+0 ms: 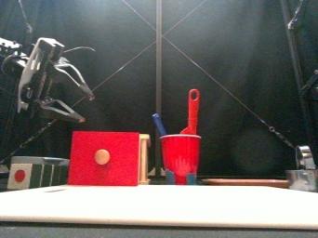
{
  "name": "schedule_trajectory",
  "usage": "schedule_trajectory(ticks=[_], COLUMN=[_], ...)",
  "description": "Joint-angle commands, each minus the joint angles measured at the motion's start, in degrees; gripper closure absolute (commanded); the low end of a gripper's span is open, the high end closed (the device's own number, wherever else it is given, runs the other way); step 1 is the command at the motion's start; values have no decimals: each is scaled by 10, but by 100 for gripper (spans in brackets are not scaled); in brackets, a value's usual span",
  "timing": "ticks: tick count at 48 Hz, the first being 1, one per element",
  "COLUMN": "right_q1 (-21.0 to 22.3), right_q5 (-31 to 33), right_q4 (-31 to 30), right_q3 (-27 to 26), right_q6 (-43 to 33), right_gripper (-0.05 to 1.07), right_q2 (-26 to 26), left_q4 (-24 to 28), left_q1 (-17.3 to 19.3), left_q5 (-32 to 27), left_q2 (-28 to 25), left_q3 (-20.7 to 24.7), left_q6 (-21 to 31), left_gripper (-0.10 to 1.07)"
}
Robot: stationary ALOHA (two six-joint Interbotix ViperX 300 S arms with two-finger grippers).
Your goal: Place carrot into open drawer
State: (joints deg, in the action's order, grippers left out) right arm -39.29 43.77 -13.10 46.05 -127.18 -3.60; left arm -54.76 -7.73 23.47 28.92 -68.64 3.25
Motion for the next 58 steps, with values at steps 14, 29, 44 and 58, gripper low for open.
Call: schedule_trajectory(ticks=[14,29,44,58], right_q1=[18,91,214,330], right_q5=[-11,-43,-171,-250], right_q4=[-68,-280,-427,-436], right_q3=[-29,-84,-155,-236], right_q6=[4,14,124,323], right_gripper=[43,43,43,44], right_q2=[-26,-37,-13,18], left_q4=[3,3,3,2], left_q1=[4,5,13,25], left_q5=[2,2,2,1], left_q2=[13,22,47,68], left_q3=[-2,-11,-25,-40], left_q6=[-3,-3,-3,-2], left_gripper=[11,11,11,11])
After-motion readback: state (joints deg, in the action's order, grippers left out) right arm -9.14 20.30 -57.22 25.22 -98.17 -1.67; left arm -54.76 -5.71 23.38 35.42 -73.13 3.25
